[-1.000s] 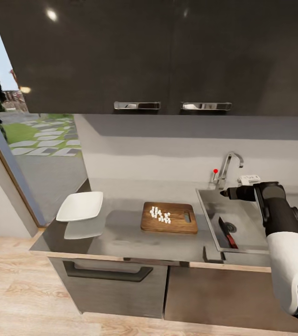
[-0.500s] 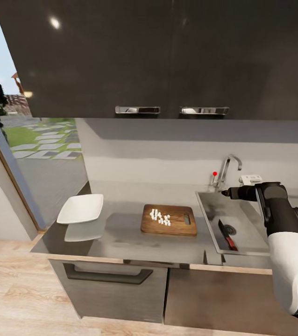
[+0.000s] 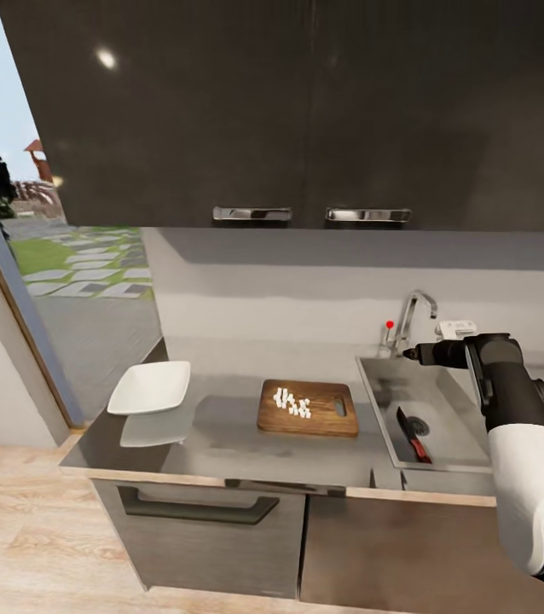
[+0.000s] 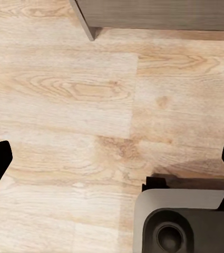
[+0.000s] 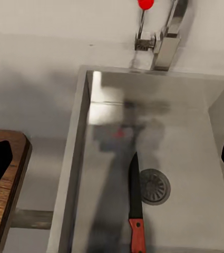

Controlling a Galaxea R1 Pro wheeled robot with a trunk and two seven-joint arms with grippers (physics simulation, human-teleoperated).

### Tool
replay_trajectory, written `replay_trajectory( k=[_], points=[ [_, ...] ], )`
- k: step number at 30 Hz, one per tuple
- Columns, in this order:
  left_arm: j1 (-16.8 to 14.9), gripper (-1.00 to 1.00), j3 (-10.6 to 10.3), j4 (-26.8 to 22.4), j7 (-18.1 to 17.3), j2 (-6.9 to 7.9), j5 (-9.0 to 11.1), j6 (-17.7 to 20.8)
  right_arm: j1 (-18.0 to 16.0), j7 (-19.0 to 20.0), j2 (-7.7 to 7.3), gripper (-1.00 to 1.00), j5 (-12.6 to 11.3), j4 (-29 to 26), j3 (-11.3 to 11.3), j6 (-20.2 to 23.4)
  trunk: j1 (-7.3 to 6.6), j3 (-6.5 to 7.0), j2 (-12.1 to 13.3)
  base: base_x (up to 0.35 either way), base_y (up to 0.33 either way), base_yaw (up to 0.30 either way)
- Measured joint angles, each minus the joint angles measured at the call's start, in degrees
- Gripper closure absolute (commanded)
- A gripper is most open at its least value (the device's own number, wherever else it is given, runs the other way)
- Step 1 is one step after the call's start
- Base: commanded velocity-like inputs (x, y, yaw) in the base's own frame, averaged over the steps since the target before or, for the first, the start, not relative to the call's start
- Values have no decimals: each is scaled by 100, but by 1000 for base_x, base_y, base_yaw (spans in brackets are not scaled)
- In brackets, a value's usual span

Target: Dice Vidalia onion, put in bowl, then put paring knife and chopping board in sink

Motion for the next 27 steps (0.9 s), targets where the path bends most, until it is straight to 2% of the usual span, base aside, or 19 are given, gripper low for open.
replay_trajectory(
  k=[21, 27],
  points=[
    [0, -100, 0, 0, 0, -9, 0, 2, -1, -4, 10, -100, -9, 37, 11, 0, -463, 567, 844, 0, 0, 0],
    [-2, -100, 0, 0, 0, -9, 0, 7, 3, -7, 16, -100, -9, 65, 9, 1, -462, 617, 842, 0, 0, 0]
  ],
)
